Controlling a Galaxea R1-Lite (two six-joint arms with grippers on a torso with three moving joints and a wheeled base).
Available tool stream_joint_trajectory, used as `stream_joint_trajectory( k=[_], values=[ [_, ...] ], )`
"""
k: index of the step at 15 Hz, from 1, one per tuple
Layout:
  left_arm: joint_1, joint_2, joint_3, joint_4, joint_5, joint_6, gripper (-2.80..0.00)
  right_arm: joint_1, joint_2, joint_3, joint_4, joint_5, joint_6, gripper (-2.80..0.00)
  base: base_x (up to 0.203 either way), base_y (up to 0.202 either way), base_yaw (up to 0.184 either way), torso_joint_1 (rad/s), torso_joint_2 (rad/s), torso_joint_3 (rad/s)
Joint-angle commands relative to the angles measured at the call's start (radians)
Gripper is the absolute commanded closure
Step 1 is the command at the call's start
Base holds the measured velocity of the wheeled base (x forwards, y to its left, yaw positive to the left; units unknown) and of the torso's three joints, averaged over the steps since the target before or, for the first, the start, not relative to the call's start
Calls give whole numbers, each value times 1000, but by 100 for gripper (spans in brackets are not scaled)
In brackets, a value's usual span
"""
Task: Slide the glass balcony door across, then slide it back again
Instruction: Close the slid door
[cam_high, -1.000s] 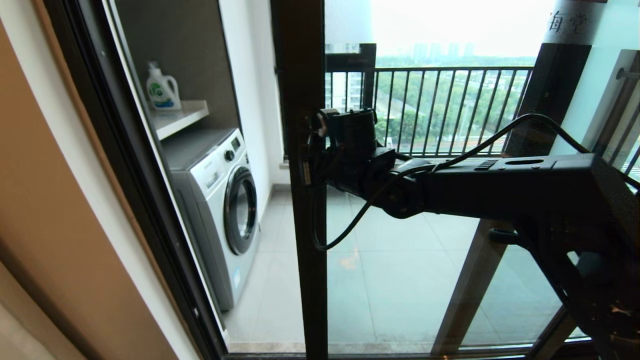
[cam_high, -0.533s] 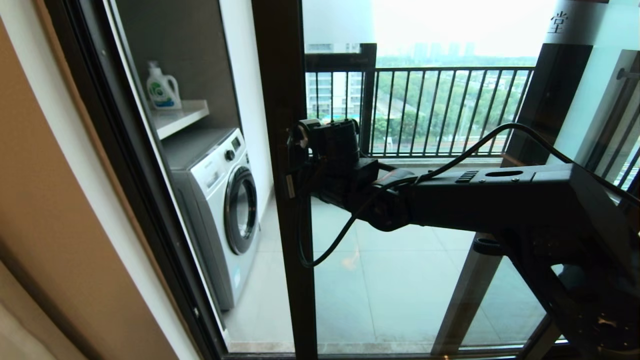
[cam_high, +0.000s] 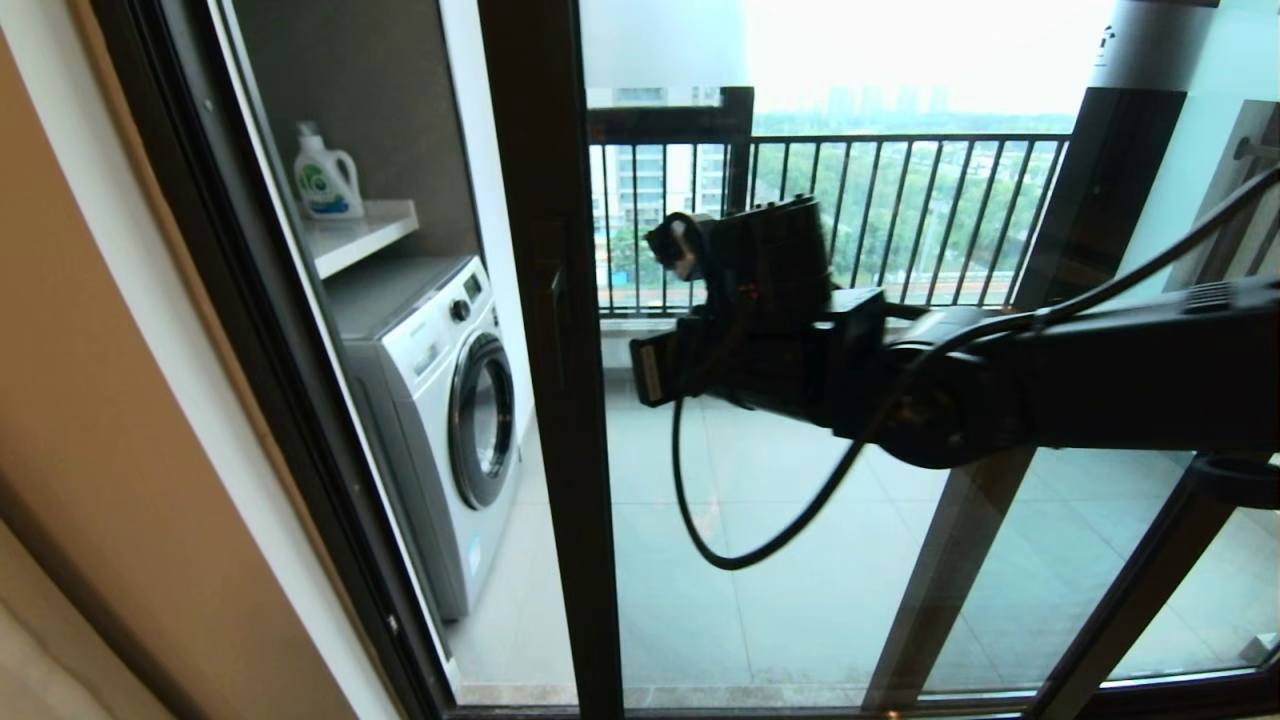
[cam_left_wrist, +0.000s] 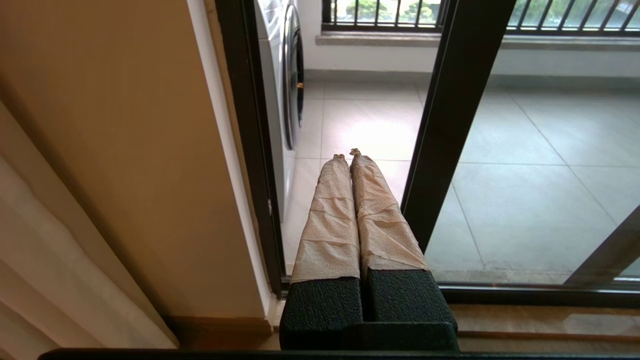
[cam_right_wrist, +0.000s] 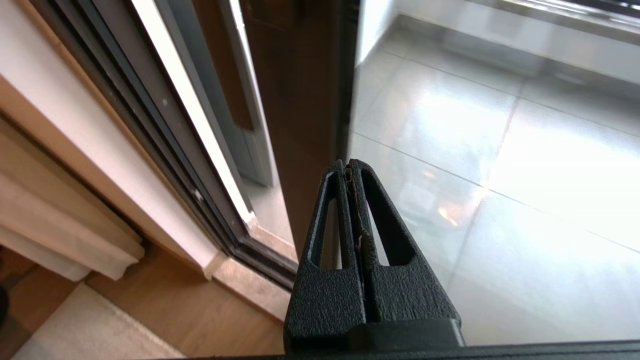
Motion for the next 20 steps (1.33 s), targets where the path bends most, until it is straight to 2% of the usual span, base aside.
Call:
stream_joint_trajectory(
  k=[1,3,6,9,12,13,14,18,20],
  values=[
    [0,0,0,1,0,0,0,-19,-311,192,0,-3,-2,0,0,0,0,0,0,0],
    [0,1,0,1,0,0,0,-27,-609,391,33,-19,-12,0,0,0,0,0,0,0],
    [0,0,0,1,0,0,0,-59,-1056,637,179,-103,-52,0,0,0,0,0,0,0],
    [0,0,0,1,0,0,0,-254,-1376,739,367,-171,-126,0,0,0,0,0,0,0],
    [0,0,0,1,1,0,0,-544,-1575,784,502,-193,-210,0,0,0,0,0,0,0],
    [0,0,0,1,0,0,0,-631,-1612,789,531,-181,-229,0,0,0,0,0,0,0],
    [0,1,0,1,0,0,0,-680,-1659,800,551,-154,-241,0,0,0,0,0,0,0],
    [0,0,0,1,0,0,0,-706,-1950,912,627,28,-252,0,0,0,0,0,0,0],
    [0,2,0,1,1,0,0,-706,-2003,1045,610,129,-205,0,0,0,0,0,0,0]
  ],
)
